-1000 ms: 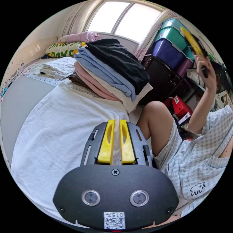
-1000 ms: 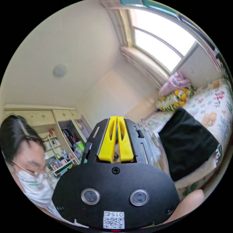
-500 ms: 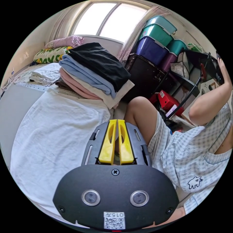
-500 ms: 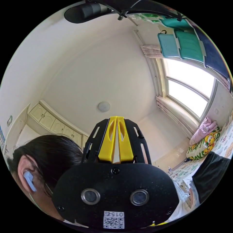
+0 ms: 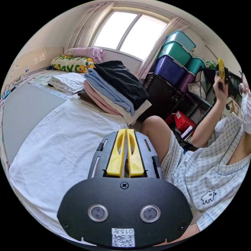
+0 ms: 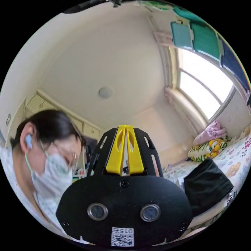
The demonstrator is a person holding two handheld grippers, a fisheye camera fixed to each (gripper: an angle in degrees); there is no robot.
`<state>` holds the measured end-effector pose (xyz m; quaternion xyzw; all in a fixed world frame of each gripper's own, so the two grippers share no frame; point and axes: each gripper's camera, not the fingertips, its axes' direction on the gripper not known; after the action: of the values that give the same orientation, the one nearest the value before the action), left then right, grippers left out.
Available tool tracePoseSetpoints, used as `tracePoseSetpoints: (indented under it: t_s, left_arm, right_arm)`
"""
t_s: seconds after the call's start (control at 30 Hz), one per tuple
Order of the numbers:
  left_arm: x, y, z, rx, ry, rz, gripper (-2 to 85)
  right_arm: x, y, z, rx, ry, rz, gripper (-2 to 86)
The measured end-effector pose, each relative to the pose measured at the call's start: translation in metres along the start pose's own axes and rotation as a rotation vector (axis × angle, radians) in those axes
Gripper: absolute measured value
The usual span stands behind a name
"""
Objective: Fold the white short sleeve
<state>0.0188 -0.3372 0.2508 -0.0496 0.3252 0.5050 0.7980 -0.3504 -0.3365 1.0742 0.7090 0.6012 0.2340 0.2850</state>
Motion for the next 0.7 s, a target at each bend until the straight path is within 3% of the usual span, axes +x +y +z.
tracePoseSetpoints:
  t_s: [0.07,0.13,0.23,0.37,0.43,0.7]
  left_arm:
    - [-0.002,-0.005,0.002,-0.02,-0.056,-0.024,1.4]
    - [-0.009,-0.019,0.005,-0.057,-0.122,-0.091,4.7]
    - [-0.019,-0.049,0.01,-0.082,-0.153,-0.143,7.2]
    - [-0.031,-0.105,0.026,-0.081,-0.289,-0.196,10.6]
    - [-0.043,-0.145,0.045,-0.061,-0.34,-0.231,11.7]
    - [-0.085,-0.224,0.138,-0.173,-0.408,-0.361,11.3]
  right_arm:
    - [0.054,0.044,0.019,-0.245,-0.023,0.111,0.7]
    - [0.116,0.123,0.044,-0.564,0.129,0.289,3.9]
    - [0.169,0.228,0.064,-0.84,0.272,0.577,10.2]
    - [0.189,0.301,0.076,-0.932,0.407,0.71,10.5]
    - [0.18,0.306,0.101,-0.995,0.55,0.575,10.7]
    - [0.173,0.304,0.136,-0.996,0.512,0.561,9.2]
